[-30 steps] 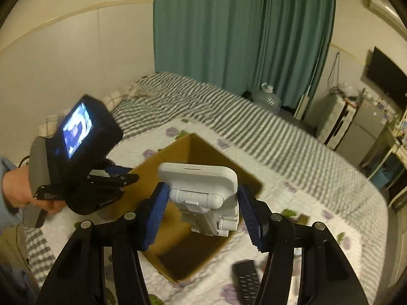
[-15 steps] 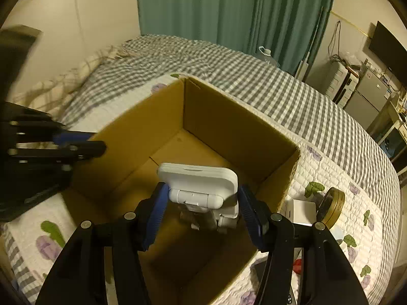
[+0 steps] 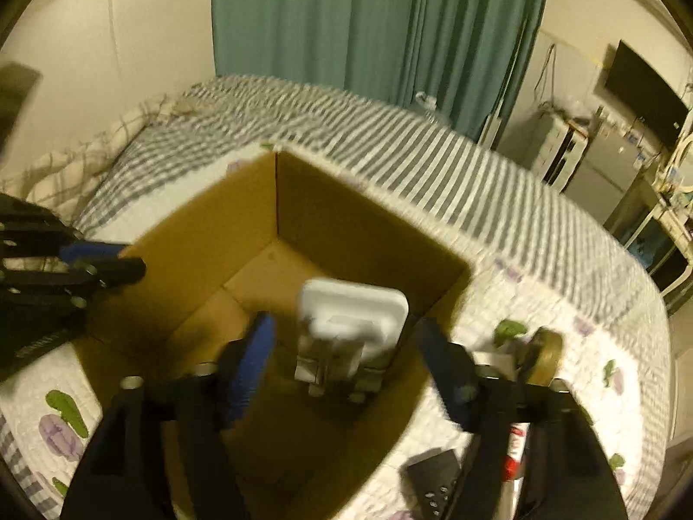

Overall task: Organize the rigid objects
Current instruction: 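Carry the phone stand into the box and open the right gripper, then move the right gripper to the black remote and grasp it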

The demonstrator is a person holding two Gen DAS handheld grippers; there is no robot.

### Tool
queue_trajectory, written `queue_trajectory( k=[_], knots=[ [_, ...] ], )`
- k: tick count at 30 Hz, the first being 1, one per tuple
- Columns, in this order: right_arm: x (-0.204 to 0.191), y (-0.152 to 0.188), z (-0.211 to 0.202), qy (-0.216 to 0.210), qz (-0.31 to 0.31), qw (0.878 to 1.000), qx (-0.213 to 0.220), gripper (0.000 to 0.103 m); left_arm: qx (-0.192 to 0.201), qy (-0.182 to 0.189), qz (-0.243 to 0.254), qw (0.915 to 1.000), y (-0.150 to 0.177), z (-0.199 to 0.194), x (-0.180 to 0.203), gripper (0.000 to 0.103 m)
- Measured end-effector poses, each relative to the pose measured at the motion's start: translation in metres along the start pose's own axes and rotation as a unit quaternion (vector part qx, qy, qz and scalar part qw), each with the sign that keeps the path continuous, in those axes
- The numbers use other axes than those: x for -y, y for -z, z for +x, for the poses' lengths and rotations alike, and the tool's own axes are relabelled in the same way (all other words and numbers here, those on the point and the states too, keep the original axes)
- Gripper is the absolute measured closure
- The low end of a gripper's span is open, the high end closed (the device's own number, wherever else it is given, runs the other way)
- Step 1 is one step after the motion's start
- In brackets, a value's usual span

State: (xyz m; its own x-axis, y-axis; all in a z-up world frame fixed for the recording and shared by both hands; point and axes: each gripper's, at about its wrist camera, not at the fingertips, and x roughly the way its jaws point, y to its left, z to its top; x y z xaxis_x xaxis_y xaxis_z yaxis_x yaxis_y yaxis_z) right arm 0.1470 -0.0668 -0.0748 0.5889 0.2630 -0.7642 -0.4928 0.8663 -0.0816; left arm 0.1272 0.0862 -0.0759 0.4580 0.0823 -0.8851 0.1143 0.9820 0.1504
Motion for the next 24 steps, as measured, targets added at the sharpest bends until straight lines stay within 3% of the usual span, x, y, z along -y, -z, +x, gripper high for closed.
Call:
queue_trajectory(
  k=[8,15,18,24],
  knots=[
    [0.042,0.002,-0.081,0.061,-0.004,0.998,0.033,0.021,0.008,-0.011,0.004,0.9999,0.001,-0.002,0.003,0.095],
    [0.084,0.052,-0.104,0.116,-0.005,0.993,-0.009,0.021,0.006,-0.010,-0.002,0.9999,0.002,-0.001,0.003,0.095],
    [0.089,0.080,-0.091,0.109,-0.015,0.993,-0.043,0.021,0.006,-0.014,0.001,0.9999,0.003,-0.001,0.002,0.095],
    [0.083,0.117,-0.060,0.049,-0.020,0.995,-0.083,0.021,0.001,-0.017,-0.002,0.9999,0.003,0.002,0.002,0.095]
  ],
)
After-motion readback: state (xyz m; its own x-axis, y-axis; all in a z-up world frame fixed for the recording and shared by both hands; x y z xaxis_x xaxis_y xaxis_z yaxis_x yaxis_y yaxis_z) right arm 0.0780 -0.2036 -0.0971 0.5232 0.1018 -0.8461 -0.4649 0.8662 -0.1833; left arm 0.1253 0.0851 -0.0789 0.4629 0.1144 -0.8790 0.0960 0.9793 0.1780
